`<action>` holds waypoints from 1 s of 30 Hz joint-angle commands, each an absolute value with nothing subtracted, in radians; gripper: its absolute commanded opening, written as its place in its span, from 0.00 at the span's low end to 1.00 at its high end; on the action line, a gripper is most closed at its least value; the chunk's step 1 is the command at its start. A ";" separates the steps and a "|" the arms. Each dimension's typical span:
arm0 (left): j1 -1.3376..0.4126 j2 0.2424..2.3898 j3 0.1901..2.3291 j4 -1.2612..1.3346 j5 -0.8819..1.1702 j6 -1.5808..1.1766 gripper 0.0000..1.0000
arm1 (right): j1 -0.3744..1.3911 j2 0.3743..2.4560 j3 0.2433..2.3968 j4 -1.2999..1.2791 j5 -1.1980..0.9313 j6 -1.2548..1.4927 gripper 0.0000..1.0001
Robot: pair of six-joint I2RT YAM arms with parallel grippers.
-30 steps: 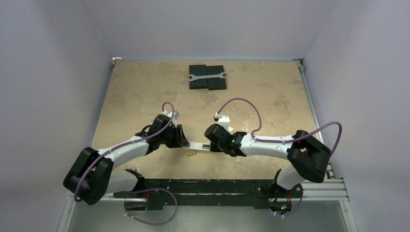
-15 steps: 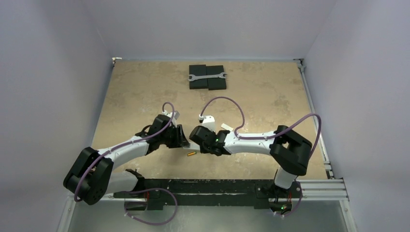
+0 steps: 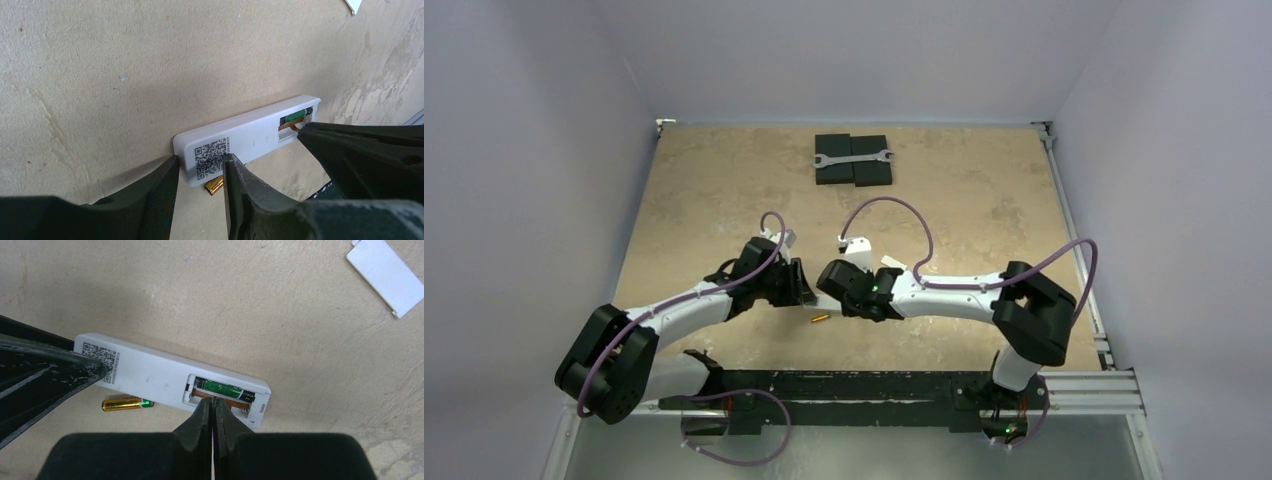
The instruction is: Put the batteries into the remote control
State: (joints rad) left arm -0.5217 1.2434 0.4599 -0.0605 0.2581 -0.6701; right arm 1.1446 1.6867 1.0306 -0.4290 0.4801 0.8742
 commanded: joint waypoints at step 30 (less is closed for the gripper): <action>-0.535 1.115 0.457 -0.138 0.350 -0.761 0.58 | 1.059 1.592 1.025 -0.352 0.463 0.611 0.42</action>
